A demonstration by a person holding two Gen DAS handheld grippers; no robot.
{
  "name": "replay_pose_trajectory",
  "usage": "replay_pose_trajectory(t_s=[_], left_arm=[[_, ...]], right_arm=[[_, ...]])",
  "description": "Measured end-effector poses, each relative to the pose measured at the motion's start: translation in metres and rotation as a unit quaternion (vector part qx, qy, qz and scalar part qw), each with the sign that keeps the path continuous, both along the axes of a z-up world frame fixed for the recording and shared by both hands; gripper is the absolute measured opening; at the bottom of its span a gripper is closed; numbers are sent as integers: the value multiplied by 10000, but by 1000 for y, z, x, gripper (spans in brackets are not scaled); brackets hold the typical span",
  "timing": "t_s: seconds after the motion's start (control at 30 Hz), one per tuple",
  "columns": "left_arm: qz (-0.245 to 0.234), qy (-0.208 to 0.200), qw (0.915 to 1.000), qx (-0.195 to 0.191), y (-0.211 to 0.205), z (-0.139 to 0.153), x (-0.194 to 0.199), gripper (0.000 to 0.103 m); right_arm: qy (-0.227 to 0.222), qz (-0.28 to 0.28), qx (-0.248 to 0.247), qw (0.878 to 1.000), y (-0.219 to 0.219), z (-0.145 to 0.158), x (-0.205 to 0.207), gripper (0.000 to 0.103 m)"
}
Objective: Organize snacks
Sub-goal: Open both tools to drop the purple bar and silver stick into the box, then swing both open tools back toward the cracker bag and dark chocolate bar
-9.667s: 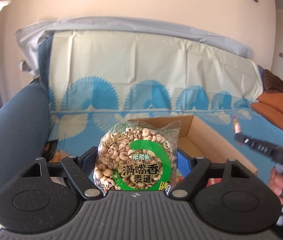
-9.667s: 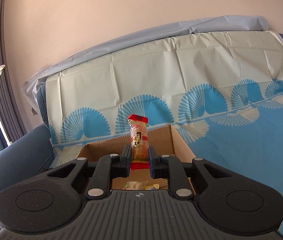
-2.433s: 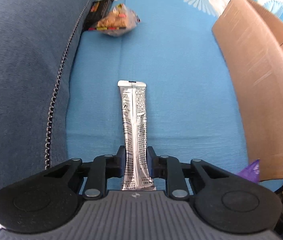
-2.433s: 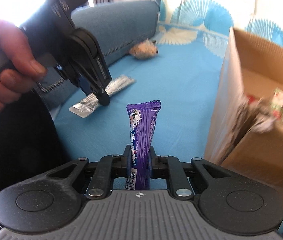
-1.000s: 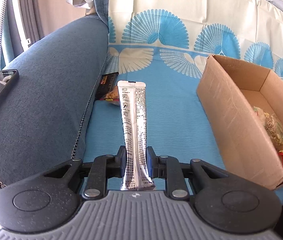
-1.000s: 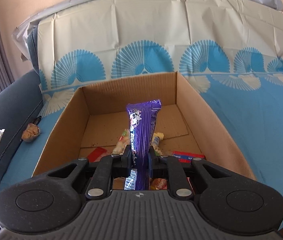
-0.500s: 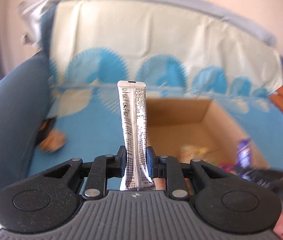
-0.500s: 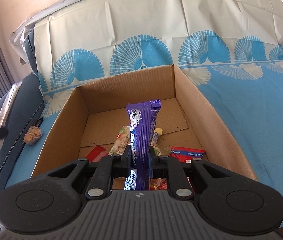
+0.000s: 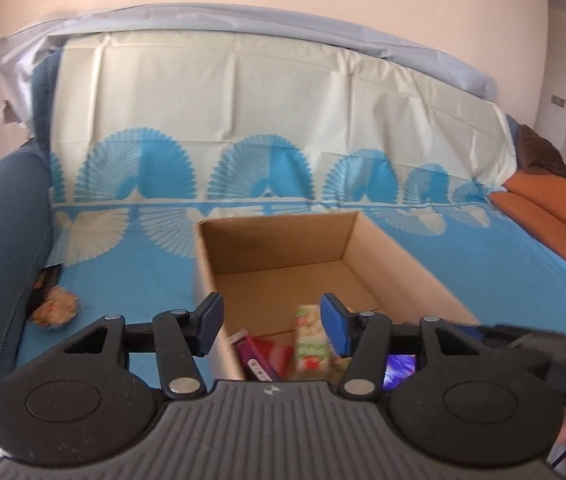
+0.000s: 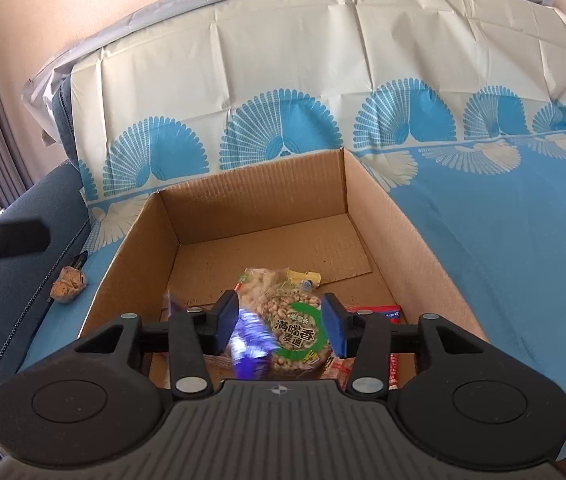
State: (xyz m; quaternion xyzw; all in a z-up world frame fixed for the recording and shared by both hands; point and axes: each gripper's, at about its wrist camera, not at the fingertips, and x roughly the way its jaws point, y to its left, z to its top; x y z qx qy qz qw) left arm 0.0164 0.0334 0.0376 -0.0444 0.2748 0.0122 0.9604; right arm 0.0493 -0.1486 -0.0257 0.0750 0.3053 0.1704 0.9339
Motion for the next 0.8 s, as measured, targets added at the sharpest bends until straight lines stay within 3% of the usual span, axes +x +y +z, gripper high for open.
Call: replay_pose_trajectory(t_s=[0.17, 0.27, 0.37, 0.43, 0.5, 0.57, 0.63, 0.8], left_arm=[[320, 207, 9993, 29, 54, -23, -30, 35], [487, 269, 9982, 214, 84, -31, -39, 34], [599, 95, 9959, 678, 108, -33, -41, 34], [639, -85, 9929, 1000, 121, -37, -42, 34], [701, -166, 9898, 1228, 131, -49, -43, 34], [802, -122, 9907, 1093, 140, -54, -43, 34], [902, -434, 9893, 1060, 141, -50, -50, 34], [1010, -642, 9901, 735, 153, -44, -57, 37]], right_arm=[[-173, 81, 14, 9998, 3, 3, -6, 49], [-324, 134, -127, 9993, 10, 5, -11, 49], [-493, 196, -255, 9983, 15, 7, -16, 48], [-573, 253, -268, 9977, 17, 8, -20, 43], [-662, 299, -213, 9971, 17, 10, -23, 25], [-727, 320, -172, 9967, 16, 11, -26, 18], [-785, 328, -175, 9962, 16, 14, -28, 17], [-505, 544, -329, 9967, 29, 19, -22, 17]])
